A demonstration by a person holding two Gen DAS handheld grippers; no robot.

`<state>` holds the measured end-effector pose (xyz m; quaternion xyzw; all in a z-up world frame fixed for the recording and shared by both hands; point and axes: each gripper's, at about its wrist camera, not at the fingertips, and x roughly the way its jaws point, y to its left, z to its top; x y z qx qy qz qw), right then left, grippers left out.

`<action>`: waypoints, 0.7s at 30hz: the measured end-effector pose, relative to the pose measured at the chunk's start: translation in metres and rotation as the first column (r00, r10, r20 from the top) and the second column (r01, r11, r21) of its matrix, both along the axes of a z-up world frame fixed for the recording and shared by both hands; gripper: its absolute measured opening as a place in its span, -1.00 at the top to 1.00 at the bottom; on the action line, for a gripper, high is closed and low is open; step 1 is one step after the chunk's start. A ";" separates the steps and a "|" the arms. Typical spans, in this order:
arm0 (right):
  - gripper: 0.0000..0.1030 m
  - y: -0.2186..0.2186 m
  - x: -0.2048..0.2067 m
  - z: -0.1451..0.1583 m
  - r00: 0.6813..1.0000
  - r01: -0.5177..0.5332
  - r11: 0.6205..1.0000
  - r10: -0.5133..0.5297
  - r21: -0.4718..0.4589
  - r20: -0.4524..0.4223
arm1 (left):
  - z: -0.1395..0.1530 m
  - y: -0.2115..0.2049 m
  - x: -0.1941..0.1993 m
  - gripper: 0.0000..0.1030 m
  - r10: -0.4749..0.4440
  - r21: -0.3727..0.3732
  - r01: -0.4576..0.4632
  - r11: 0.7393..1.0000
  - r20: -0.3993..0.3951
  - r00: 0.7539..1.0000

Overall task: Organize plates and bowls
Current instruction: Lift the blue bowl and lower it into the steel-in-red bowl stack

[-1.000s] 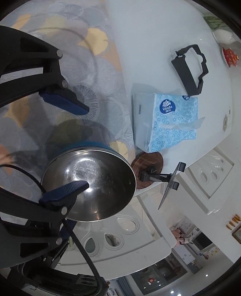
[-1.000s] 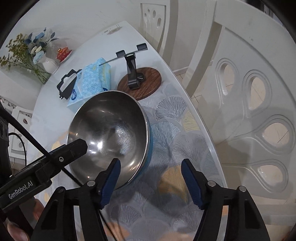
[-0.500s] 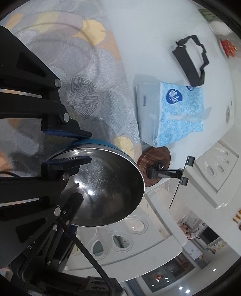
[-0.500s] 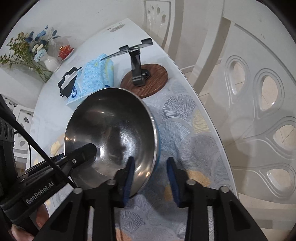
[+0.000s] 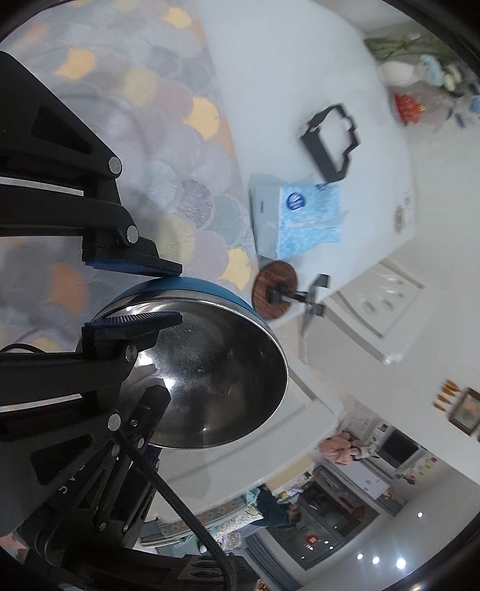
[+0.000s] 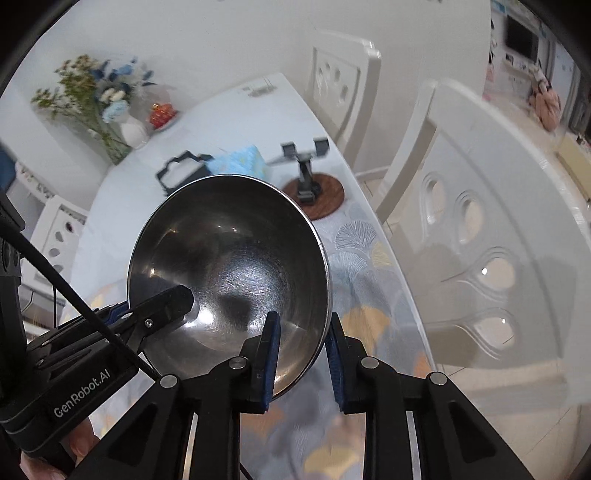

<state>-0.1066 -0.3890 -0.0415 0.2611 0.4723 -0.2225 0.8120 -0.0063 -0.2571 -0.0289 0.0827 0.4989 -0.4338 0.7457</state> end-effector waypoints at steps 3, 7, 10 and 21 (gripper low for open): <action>0.53 0.024 -0.018 0.028 1.000 -0.013 1.000 0.014 -0.026 0.024 | 0.024 0.024 -0.019 0.69 0.023 -0.026 -0.023 0.999 0.023 0.999; 0.53 0.061 -0.042 0.057 0.998 -0.033 0.997 0.037 -0.066 0.052 | 0.044 0.060 -0.043 0.69 0.053 -0.060 -0.051 0.997 0.035 0.998; 0.53 0.089 -0.060 0.071 0.997 -0.049 0.995 0.055 -0.091 0.061 | 0.052 0.090 -0.061 0.69 0.072 -0.075 -0.070 0.995 0.033 0.997; 0.53 0.183 -0.110 0.072 0.994 -0.112 0.992 0.112 -0.058 0.009 | 0.054 0.170 -0.122 0.71 0.098 -0.021 -0.097 0.995 0.075 0.992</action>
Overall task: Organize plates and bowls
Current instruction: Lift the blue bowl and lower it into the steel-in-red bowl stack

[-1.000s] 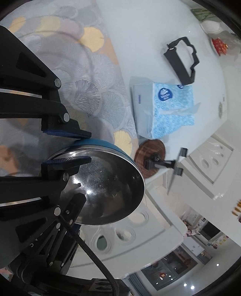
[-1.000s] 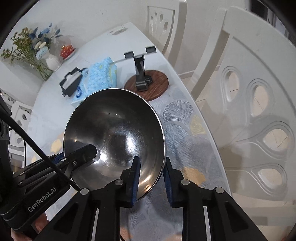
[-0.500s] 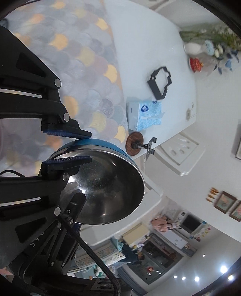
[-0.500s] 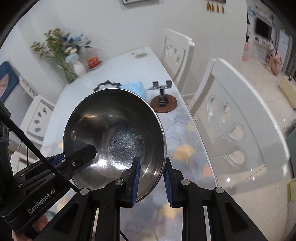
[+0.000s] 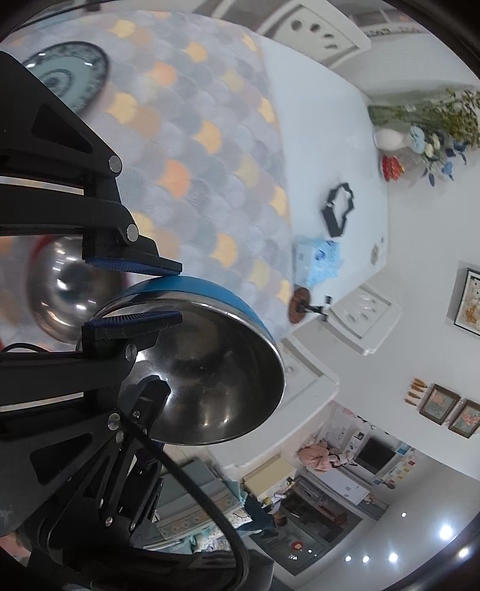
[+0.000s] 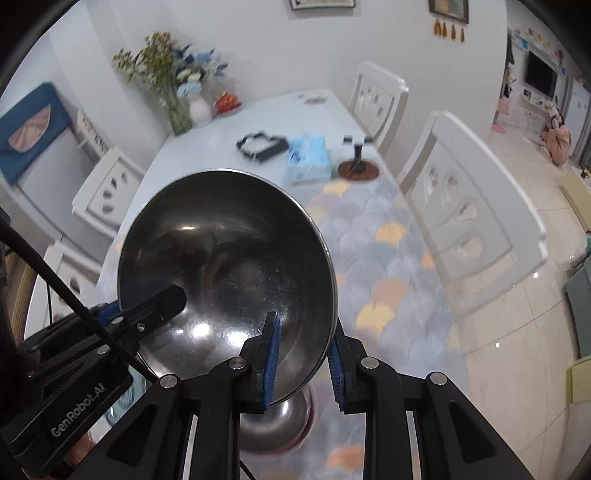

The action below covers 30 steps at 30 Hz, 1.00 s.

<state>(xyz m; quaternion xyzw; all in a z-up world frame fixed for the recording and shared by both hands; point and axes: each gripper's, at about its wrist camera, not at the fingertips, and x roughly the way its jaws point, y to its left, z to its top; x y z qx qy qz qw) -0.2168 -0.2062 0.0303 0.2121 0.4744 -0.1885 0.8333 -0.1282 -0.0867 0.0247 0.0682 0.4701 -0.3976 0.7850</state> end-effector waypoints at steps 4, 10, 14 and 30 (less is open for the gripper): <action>0.53 0.025 -0.013 -0.025 0.998 -0.023 0.998 0.027 0.064 -0.064 | -0.023 0.026 -0.014 0.70 0.032 0.033 -0.030 0.999 -0.051 0.998; 0.53 0.041 -0.027 -0.056 0.991 -0.006 0.992 0.022 0.125 -0.132 | -0.051 0.045 -0.027 0.70 0.057 0.057 -0.049 0.997 -0.136 0.989; 0.53 0.043 -0.031 -0.071 0.988 0.006 0.991 0.015 0.131 -0.155 | -0.071 0.048 -0.033 0.70 0.060 0.080 -0.048 0.996 -0.161 0.985; 0.53 0.040 -0.032 -0.094 0.986 0.021 0.989 0.005 0.149 -0.168 | -0.096 0.049 -0.038 0.57 0.057 0.125 -0.038 0.991 -0.154 0.986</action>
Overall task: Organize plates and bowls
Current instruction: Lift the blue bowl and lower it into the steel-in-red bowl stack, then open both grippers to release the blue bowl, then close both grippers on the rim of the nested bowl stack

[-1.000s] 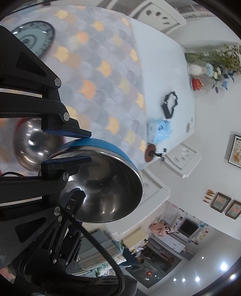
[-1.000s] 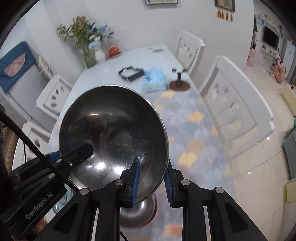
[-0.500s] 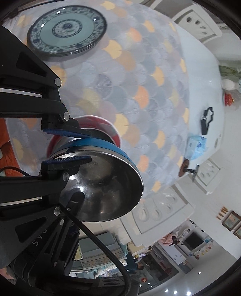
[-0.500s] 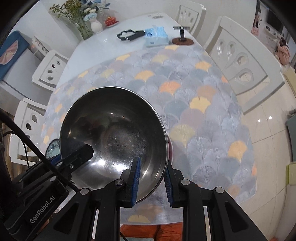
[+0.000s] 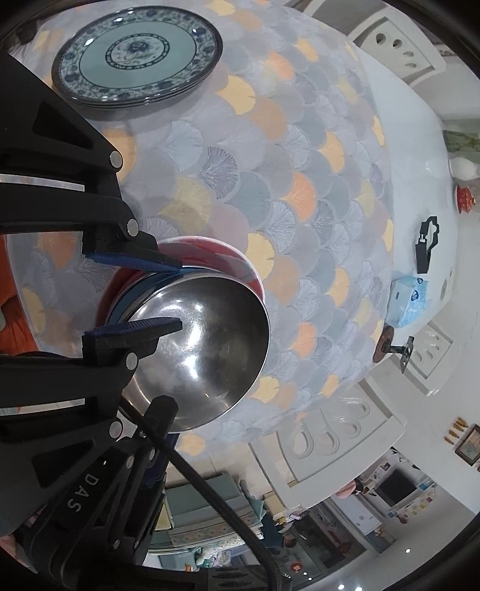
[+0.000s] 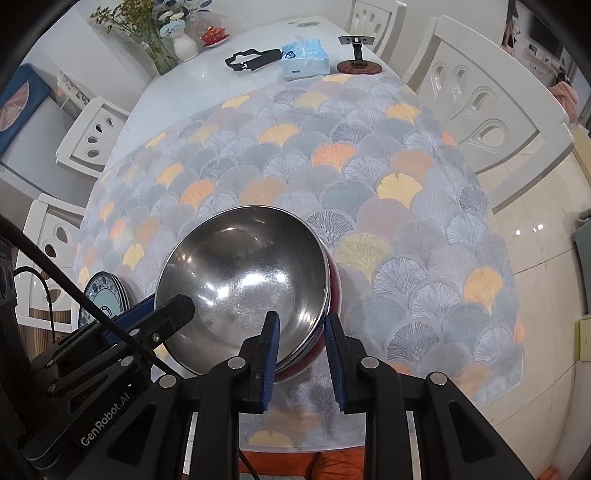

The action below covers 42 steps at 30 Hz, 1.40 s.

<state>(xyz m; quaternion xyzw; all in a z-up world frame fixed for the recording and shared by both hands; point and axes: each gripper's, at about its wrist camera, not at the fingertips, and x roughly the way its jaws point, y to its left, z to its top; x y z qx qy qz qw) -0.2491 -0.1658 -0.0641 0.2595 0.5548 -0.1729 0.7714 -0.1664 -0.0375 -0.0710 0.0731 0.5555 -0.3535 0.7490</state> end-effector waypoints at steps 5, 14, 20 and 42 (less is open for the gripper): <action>0.53 0.006 -0.004 0.000 1.000 -0.018 0.999 0.019 -0.036 0.006 | 0.000 0.011 0.001 0.44 0.002 -0.009 -0.002 1.000 0.017 1.000; 0.53 0.019 -0.010 -0.005 1.000 -0.022 0.997 0.022 -0.069 0.004 | -0.005 0.024 -0.006 0.44 -0.008 -0.034 0.008 0.999 -0.008 1.000; 0.50 0.026 -0.017 0.009 0.998 -0.017 0.995 0.022 -0.094 0.051 | 0.015 0.040 -0.005 0.44 -0.011 -0.083 0.014 0.996 0.036 0.999; -0.40 0.008 -0.038 0.031 0.986 0.030 0.997 -0.018 -0.067 0.168 | 0.024 0.056 0.004 -0.34 0.077 -0.160 -0.079 0.984 -0.018 0.997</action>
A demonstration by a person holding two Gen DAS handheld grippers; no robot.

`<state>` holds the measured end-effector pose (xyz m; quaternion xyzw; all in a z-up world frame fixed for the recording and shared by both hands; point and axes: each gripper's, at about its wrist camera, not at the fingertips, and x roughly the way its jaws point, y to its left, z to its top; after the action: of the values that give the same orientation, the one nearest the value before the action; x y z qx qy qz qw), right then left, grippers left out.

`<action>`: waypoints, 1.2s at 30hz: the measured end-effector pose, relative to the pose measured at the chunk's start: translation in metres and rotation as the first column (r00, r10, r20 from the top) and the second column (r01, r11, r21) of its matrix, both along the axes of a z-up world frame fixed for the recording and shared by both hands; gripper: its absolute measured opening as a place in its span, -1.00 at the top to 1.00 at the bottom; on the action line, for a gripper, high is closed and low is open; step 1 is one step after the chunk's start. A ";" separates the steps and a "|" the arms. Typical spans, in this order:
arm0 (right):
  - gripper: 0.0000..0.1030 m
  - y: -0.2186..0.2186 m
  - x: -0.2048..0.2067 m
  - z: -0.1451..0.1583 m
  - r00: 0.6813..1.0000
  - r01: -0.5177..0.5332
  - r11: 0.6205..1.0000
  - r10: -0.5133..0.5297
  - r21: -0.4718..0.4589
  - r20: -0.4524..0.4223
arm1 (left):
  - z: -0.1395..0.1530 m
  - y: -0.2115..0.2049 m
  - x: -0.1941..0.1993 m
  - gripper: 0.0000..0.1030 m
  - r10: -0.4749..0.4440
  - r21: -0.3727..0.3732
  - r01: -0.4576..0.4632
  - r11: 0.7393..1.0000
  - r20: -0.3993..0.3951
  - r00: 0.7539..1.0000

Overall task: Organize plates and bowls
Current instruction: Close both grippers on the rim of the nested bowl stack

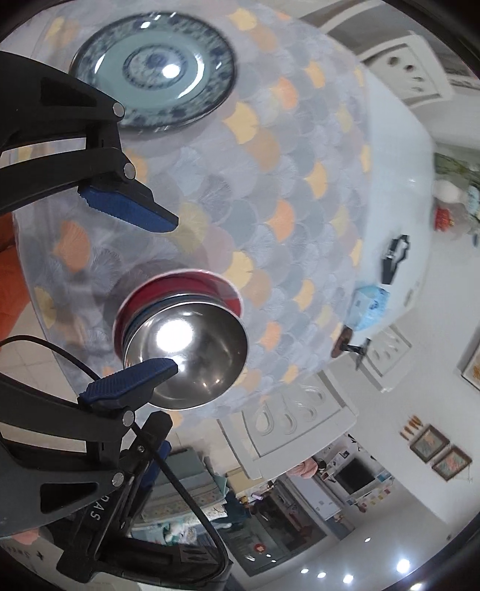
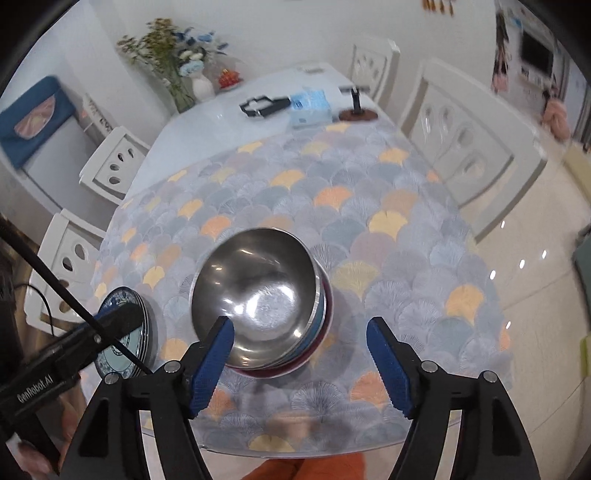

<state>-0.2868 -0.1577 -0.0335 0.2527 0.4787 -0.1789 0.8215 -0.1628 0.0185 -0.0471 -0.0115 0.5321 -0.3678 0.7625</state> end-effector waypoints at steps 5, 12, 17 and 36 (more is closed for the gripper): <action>-0.40 -0.017 0.001 -0.023 0.999 0.007 0.996 -0.004 0.084 -0.033 | -0.023 -0.010 0.006 -0.34 0.032 0.019 -0.031 0.999 -0.066 0.997; -0.40 -0.028 0.017 -0.046 0.996 -0.029 0.992 0.039 0.126 -0.079 | -0.046 -0.020 0.013 -0.34 0.056 0.062 -0.049 0.997 -0.104 0.993; -0.40 -0.033 0.028 -0.060 0.993 -0.058 0.988 0.072 0.140 -0.097 | -0.060 -0.026 0.019 -0.34 0.071 0.068 -0.062 0.996 -0.137 0.988; -0.16 -0.056 0.047 -0.101 0.990 -0.070 0.949 0.105 0.309 -0.099 | -0.078 -0.040 0.026 -0.21 0.090 0.061 -0.080 0.995 -0.198 0.976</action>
<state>-0.2398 -0.2138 -0.1346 0.3443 0.5573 -0.0806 0.7512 -0.1366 -0.0212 -0.1253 -0.0513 0.6148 -0.3178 0.7199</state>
